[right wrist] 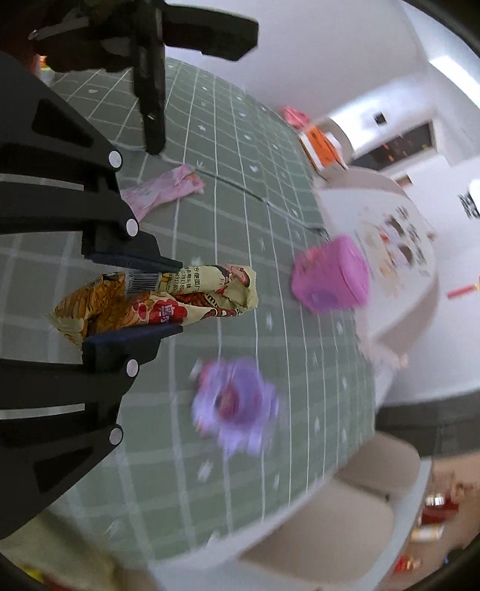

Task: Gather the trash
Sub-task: 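Grasp the pink candy stick wrapper with the left tool while the right tool grasps the yellow snack bag, then carry the pink wrapper and yellow snack bag over the trash bag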

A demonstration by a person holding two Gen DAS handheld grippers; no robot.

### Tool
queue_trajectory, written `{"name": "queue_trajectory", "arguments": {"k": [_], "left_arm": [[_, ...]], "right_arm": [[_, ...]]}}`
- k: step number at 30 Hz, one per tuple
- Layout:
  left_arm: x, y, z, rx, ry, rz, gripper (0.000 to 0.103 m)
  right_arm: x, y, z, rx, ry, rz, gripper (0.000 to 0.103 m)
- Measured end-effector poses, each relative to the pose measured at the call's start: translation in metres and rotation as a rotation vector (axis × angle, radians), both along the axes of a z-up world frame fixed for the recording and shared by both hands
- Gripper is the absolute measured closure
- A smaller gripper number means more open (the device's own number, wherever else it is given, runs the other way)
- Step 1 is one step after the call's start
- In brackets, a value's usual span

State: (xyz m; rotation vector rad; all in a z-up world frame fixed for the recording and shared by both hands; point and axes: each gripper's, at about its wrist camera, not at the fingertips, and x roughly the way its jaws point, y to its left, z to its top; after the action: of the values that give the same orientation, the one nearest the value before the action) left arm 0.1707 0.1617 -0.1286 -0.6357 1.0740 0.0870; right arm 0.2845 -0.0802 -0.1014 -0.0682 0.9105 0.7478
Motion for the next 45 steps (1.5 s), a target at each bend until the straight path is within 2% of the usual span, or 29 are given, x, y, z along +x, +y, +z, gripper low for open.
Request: {"name": "queue_trajectory", "arguments": {"k": [4, 9, 17, 19, 21, 23, 25, 34, 39, 45], "left_arm": [[0.021, -0.009, -0.007, 0.009, 0.034, 0.057, 0.069], [0.043, -0.022, -0.013, 0.081, 0.076, 0.084, 0.068], [0.067, -0.054, -0.013, 0.281, 0.101, 0.038, 0.064], [0.069, -0.059, -0.014, 0.311, 0.102, 0.023, 0.069], [0.068, -0.061, -0.014, 0.291, 0.096, 0.01, 0.078], [0.067, -0.061, -0.011, 0.27, 0.088, 0.003, 0.091], [0.063, -0.062, -0.004, 0.232, 0.057, -0.015, 0.096], [0.049, -0.102, 0.056, 0.125, -0.192, -0.172, 0.098], [0.051, -0.144, 0.084, 0.079, -0.282, -0.285, 0.098], [0.056, -0.216, 0.113, 0.034, -0.379, -0.473, 0.098]], "right_arm": [[-0.021, -0.042, 0.012, -0.021, -0.042, -0.067, 0.076], [-0.046, -0.084, 0.018, -0.032, -0.053, -0.141, 0.076], [-0.068, -0.12, 0.018, -0.05, -0.058, -0.217, 0.076], [-0.071, -0.124, 0.02, -0.056, -0.068, -0.227, 0.076], [-0.076, -0.132, 0.023, -0.057, -0.079, -0.239, 0.076], [-0.078, -0.138, 0.027, -0.055, -0.087, -0.25, 0.076], [-0.08, -0.145, 0.031, -0.047, -0.094, -0.26, 0.076], [-0.092, -0.182, 0.057, -0.036, -0.157, -0.311, 0.076], [-0.103, -0.21, 0.07, -0.029, -0.195, -0.361, 0.076], [-0.117, -0.259, 0.079, -0.034, -0.218, -0.45, 0.076]]}}
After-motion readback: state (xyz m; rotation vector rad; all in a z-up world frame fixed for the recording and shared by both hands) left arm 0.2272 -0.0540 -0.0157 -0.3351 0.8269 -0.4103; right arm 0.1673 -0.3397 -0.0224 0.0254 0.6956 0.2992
